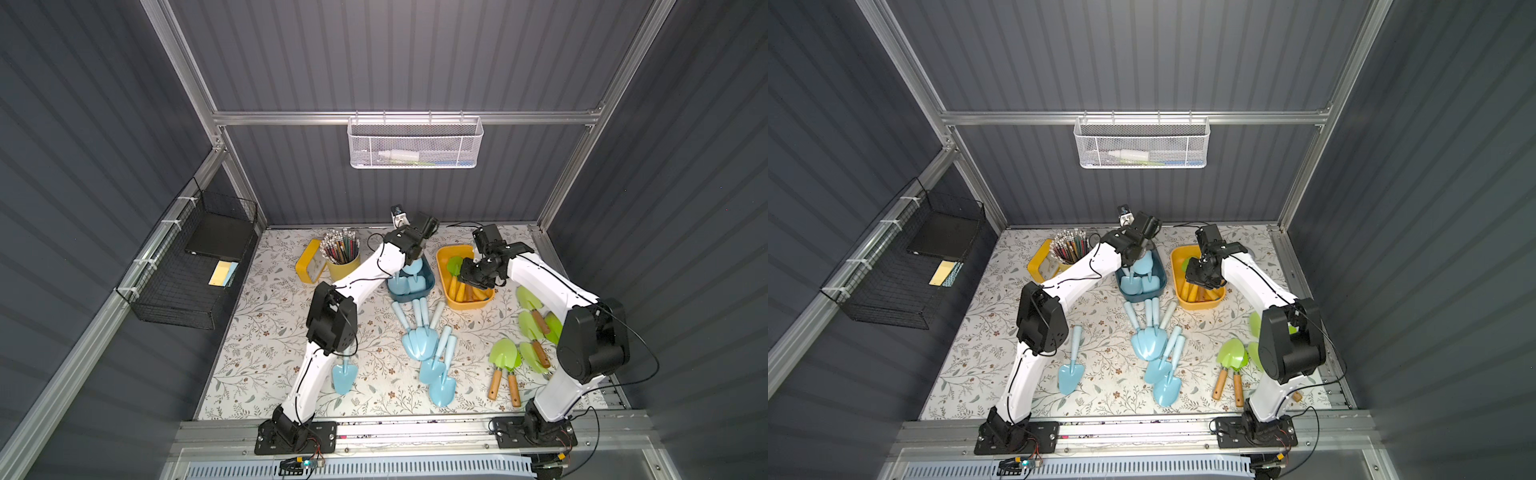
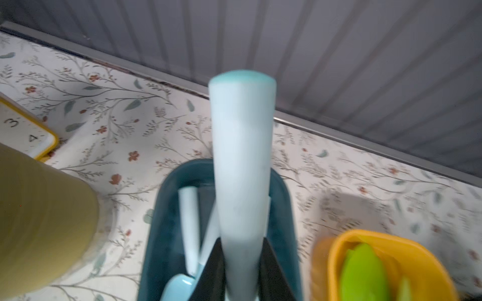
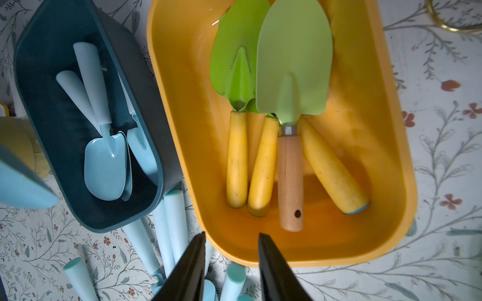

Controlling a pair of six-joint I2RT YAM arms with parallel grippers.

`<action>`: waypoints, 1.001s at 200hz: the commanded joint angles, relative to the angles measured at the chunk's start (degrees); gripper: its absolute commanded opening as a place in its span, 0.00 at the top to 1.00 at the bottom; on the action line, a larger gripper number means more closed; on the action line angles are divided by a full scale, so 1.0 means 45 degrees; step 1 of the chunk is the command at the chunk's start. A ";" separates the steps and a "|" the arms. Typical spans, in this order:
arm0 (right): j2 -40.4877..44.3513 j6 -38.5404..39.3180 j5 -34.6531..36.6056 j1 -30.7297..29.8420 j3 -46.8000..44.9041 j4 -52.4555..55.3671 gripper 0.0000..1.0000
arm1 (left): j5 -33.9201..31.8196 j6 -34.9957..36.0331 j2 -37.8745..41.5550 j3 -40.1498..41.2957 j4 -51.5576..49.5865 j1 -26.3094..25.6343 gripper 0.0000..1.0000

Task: Sort the small shovels by color and place them into the storage box
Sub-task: Place the shovel in the storage box.

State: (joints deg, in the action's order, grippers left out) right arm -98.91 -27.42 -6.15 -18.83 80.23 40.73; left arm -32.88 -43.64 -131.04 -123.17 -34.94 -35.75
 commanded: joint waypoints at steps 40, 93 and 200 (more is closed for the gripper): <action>0.0041 -0.0367 0.0148 0.0022 0.0205 0.0369 0.62 | 0.0773 0.0836 -0.0260 0.1122 0.1512 0.0659 1.00; 0.0122 -0.0568 0.0219 0.0024 -0.0321 0.0311 0.62 | 0.1211 0.1357 -0.0800 0.1330 0.1618 0.0642 1.00; 0.1449 -0.1223 0.1461 0.0278 -0.2133 0.1531 0.58 | 0.1931 0.1388 -0.0220 0.1774 0.1952 0.0327 0.30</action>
State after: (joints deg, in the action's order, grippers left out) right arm -95.44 -31.75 -2.37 -17.87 71.48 43.13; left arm -24.82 -37.56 -133.69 -111.87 -26.70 -33.61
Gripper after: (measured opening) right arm 0.408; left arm 0.664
